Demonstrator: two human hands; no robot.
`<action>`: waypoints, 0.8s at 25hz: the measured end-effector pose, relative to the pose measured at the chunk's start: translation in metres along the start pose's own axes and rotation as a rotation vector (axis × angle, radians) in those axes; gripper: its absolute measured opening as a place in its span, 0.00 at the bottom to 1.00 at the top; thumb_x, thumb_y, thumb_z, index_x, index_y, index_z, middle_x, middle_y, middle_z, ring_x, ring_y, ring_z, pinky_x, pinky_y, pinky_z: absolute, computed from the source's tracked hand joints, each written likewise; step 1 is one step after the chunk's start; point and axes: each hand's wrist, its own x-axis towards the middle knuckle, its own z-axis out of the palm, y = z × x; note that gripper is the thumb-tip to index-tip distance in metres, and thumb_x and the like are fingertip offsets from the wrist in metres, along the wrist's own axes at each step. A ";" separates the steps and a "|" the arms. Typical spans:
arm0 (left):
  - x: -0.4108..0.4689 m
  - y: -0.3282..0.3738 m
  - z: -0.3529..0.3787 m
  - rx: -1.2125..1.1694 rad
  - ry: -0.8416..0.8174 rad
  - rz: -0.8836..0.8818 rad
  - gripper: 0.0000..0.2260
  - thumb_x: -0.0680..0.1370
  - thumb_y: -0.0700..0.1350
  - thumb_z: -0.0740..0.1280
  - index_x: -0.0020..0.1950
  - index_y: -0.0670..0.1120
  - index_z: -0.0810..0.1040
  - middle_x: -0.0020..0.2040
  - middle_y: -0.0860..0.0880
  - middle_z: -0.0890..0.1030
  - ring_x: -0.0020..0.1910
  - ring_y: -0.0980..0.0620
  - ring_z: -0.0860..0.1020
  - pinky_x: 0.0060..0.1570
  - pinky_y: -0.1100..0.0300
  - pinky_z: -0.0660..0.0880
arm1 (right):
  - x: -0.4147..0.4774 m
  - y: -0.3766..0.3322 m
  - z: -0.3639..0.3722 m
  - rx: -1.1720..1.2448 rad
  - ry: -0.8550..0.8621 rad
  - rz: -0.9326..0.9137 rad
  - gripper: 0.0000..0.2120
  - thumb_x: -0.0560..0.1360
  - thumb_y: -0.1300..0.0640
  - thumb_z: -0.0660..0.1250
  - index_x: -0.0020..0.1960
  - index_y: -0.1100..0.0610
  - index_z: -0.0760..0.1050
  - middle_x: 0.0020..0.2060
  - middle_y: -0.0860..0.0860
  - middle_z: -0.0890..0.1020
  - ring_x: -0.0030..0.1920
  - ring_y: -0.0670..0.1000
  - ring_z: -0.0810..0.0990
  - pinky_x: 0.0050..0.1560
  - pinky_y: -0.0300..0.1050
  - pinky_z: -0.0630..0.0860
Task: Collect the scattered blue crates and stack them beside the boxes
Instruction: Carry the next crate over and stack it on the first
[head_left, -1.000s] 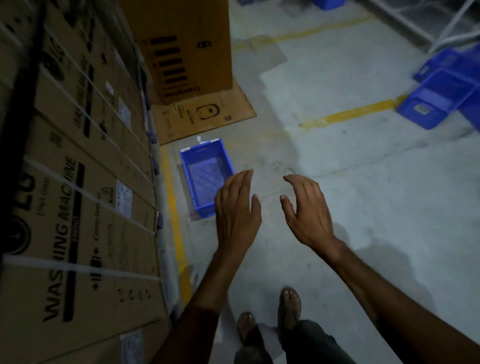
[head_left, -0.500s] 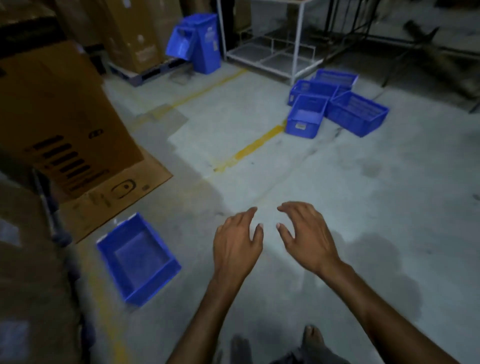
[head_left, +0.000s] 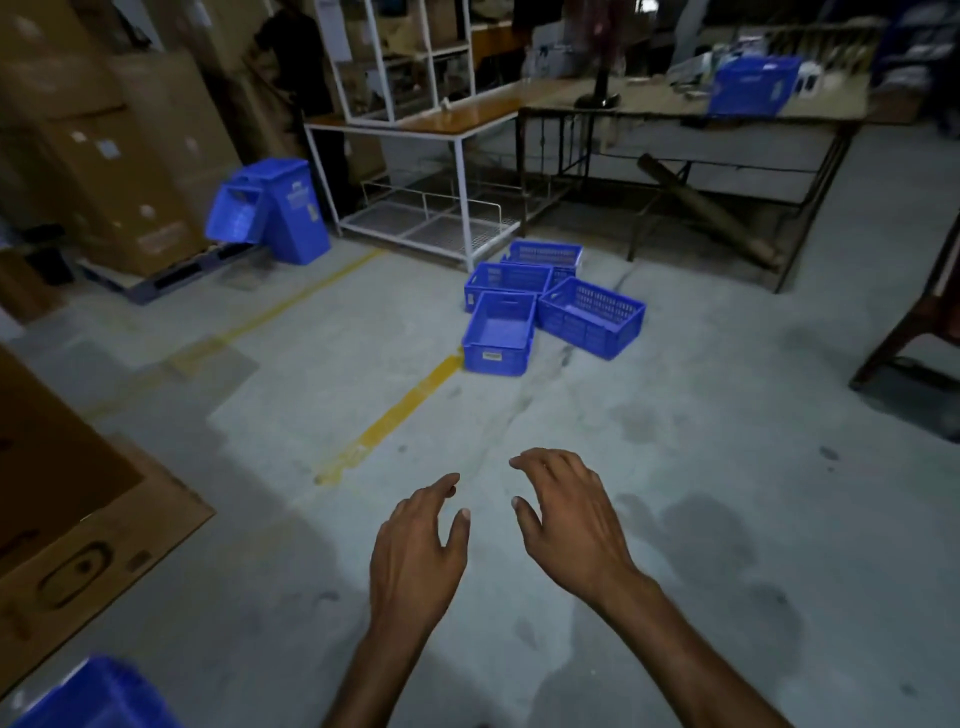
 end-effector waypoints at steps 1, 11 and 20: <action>0.022 0.000 0.011 -0.005 -0.011 0.007 0.18 0.80 0.55 0.63 0.70 0.61 0.70 0.62 0.64 0.78 0.61 0.59 0.76 0.58 0.58 0.75 | 0.019 0.011 0.005 0.001 0.007 0.017 0.18 0.77 0.51 0.64 0.67 0.47 0.72 0.63 0.42 0.75 0.66 0.47 0.71 0.64 0.43 0.69; 0.326 -0.012 0.106 -0.116 -0.095 0.099 0.20 0.78 0.52 0.66 0.70 0.60 0.70 0.61 0.63 0.78 0.60 0.58 0.76 0.56 0.58 0.76 | 0.267 0.129 0.062 -0.012 0.019 0.163 0.20 0.75 0.52 0.66 0.67 0.48 0.71 0.64 0.43 0.75 0.65 0.49 0.71 0.62 0.47 0.74; 0.588 -0.014 0.205 -0.096 -0.151 0.164 0.22 0.78 0.51 0.67 0.72 0.58 0.68 0.61 0.60 0.79 0.58 0.55 0.78 0.56 0.55 0.76 | 0.505 0.258 0.134 0.056 0.005 0.239 0.20 0.76 0.53 0.67 0.68 0.50 0.73 0.65 0.46 0.76 0.65 0.50 0.72 0.64 0.46 0.72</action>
